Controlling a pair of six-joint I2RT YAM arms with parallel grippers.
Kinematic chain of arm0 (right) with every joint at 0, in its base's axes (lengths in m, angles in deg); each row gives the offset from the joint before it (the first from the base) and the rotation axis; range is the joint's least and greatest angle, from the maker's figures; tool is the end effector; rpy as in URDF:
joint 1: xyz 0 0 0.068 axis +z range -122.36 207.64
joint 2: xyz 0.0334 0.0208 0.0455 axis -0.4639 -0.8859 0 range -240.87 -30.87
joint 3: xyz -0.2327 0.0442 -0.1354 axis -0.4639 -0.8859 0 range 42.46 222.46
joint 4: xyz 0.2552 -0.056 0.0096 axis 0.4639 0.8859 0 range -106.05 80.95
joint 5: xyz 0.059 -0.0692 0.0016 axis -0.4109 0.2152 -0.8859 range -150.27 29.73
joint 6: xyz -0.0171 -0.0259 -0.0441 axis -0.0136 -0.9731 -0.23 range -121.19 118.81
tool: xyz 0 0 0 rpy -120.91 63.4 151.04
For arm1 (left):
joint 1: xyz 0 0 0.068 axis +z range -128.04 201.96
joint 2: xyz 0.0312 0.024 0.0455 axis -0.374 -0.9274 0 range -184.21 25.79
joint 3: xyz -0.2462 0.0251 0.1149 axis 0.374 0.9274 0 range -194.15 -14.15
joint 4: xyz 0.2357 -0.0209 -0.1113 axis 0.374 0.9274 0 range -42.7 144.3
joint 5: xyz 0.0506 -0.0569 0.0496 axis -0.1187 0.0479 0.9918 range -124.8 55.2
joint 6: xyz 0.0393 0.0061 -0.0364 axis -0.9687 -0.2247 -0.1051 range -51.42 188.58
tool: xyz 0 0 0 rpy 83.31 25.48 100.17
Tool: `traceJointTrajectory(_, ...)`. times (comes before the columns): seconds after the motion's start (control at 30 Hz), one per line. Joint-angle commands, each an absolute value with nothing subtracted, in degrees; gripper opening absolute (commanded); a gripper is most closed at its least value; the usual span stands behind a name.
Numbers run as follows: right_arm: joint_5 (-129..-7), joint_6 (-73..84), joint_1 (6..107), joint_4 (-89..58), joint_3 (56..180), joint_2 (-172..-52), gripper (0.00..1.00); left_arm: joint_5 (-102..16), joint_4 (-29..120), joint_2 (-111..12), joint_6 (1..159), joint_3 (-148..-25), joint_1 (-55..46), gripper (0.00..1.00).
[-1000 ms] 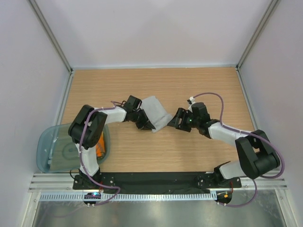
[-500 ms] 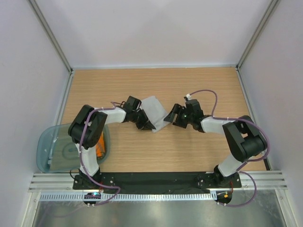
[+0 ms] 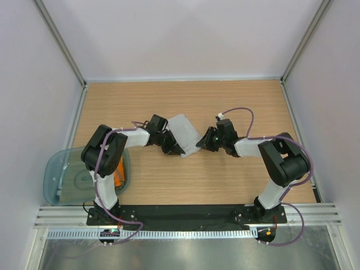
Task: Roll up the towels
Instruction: Roll the towel
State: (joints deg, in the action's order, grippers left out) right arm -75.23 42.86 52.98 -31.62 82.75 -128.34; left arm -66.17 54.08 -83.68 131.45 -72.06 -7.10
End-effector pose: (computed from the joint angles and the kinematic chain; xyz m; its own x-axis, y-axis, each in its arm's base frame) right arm 0.2840 0.1447 0.1300 -0.8401 0.3455 -0.4182 -0.0053 0.7657 0.6432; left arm 0.3076 -0.1921 0.1189 -0.9209 -0.3576 0.1550 -0.3642 0.6478 -0.6691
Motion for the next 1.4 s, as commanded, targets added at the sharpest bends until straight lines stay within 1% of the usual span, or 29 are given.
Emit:
traceJointTrajectory(0.0, -73.8, 42.49, 53.3, -31.87, 83.59, -129.13, 0.21, -65.12, 55.56, -84.07, 131.16, -70.31, -6.95, 0.0)
traceJointTrajectory(0.13, -73.28, 42.67, 53.39, -30.46, 84.2, -129.3, 0.09, -65.73, 55.3, -83.98, 131.25, -70.13, -7.04, 0.0)
traceJointTrajectory(0.17, -73.28, 42.75, 53.39, -30.11, 84.29, -129.31, 0.04, -65.74, 55.29, -83.89, 130.99, -70.13, -6.95, 0.0)
traceJointTrajectory(0.2, -73.19, 42.75, 53.3, -29.5, 84.47, -129.31, 0.01, -65.91, 55.29, -83.81, 130.99, -70.05, -7.04, 0.0)
traceJointTrajectory(0.3, -73.1, 42.49, 53.3, -28.79, 84.73, -129.22, 0.01, -65.91, 55.38, -82.93, 130.98, -69.52, -7.13, 0.03)
traceJointTrajectory(0.43, -73.8, 40.56, 53.39, -26.77, 84.82, -129.57, 0.01, -65.83, 55.38, -81.35, 131.07, -68.82, -7.92, 0.13)
traceJointTrajectory(0.57, -75.12, 39.59, 53.3, -25.1, 85.7, -129.83, 0.01, -63.63, 56.08, -78.72, 130.63, -67.85, -8.45, 0.19)
traceJointTrajectory(0.6, -75.12, 39.33, 53.3, -23.62, 86.05, -129.75, 0.01, -63.1, 56.26, -78.36, 130.2, -67.67, -8.45, 0.23)
traceJointTrajectory(0.7, -74.69, 37.92, 53.3, -20.72, 86.75, -128.61, 0.01, -61.0, 57.66, -76.86, 128.27, -67.06, -8.45, 0.29)
traceJointTrajectory(0.87, -72.05, 35.46, 53.39, -13.96, 87.46, -125.44, 0.01, -57.66, 63.28, -75.99, 123.7, -68.46, -8.53, 0.32)
traceJointTrajectory(0.9, -71.7, 35.37, 53.39, -13.24, 87.46, -124.74, 0.01, -56.87, 64.42, -75.11, 122.73, -68.72, -8.53, 0.34)
traceJointTrajectory(0.97, -71.69, 35.54, 53.3, -12.36, 87.11, -122.98, 0.01, -54.15, 68.46, -73.62, 119.13, -70.38, -8.71, 0.36)
traceJointTrajectory(1.1, -71.87, 36.07, 53.3, -9.73, 86.75, -120.61, 0.01, -42.83, 75.94, -70.1, 112.28, -74.34, -9.76, 0.46)
traceJointTrajectory(1.17, -71.96, 36.07, 53.3, -8.84, 87.19, -119.99, 0.01, -40.17, 78.49, -68.6, 108.95, -75.58, -10.55, 0.49)
traceJointTrajectory(1.3, -73.36, 35.98, 53.39, -5.77, 88.42, -120.6, 0.01, -32.98, 80.25, -65.8, 103.06, -78.74, -14.41, 0.5)
traceJointTrajectory(1.37, -74.5, 36.07, 53.3, -4.54, 89.3, -121.04, 0.01, -28.57, 79.56, -63.6, 100.68, -79.27, -19.24, 0.51)
